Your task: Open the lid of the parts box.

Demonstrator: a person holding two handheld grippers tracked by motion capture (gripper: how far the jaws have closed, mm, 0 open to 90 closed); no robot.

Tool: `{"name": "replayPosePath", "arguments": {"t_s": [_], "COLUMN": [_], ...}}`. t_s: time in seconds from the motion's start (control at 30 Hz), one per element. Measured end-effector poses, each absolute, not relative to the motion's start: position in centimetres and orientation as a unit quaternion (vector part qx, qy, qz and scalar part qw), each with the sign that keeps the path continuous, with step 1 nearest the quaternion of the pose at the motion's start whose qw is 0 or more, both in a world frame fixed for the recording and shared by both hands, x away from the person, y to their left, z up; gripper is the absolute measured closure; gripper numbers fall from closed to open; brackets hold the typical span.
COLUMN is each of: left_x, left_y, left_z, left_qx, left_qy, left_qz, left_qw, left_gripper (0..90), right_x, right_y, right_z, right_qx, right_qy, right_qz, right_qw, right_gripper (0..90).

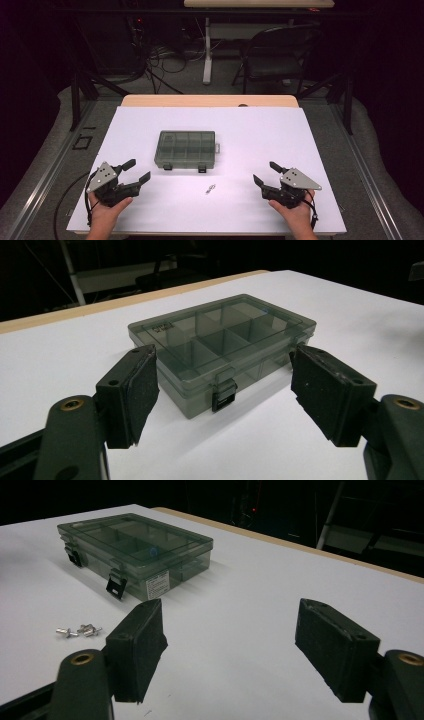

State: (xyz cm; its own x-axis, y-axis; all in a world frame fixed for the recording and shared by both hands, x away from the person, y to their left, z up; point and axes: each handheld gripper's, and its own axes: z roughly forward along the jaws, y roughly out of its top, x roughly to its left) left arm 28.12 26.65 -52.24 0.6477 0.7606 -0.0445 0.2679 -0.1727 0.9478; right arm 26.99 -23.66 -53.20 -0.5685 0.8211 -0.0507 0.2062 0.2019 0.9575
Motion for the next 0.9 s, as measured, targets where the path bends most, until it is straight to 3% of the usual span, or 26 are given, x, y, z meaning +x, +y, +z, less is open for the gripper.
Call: {"name": "replayPosePath", "arguments": {"t_s": [0.3,0.53,0.9], "left_x": [28.6,28.5,29.2], "left_y": [26.5,26.6,26.3], "left_z": [-52.6,-52.7,-53.2], "left_qx": [0.735,0.733,0.74], "left_qy": [0.354,0.362,0.375], "left_qz": [0.219,0.216,0.212], "left_qw": [0.535,0.534,0.517], "left_gripper": [26.8,27.1,27.4], "right_x": [27.4,27.6,27.8], "right_y": [-23.6,-23.3,-23.1], "right_z": [-53.3,-53.3,-53.8], "right_qx": [0.359,0.351,0.346], "right_qy": [0.721,0.737,0.755], "right_qz": [0.514,0.495,0.473], "right_qw": [0.293,0.296,0.294], "right_gripper": [26.7,32.8,34.3]}}
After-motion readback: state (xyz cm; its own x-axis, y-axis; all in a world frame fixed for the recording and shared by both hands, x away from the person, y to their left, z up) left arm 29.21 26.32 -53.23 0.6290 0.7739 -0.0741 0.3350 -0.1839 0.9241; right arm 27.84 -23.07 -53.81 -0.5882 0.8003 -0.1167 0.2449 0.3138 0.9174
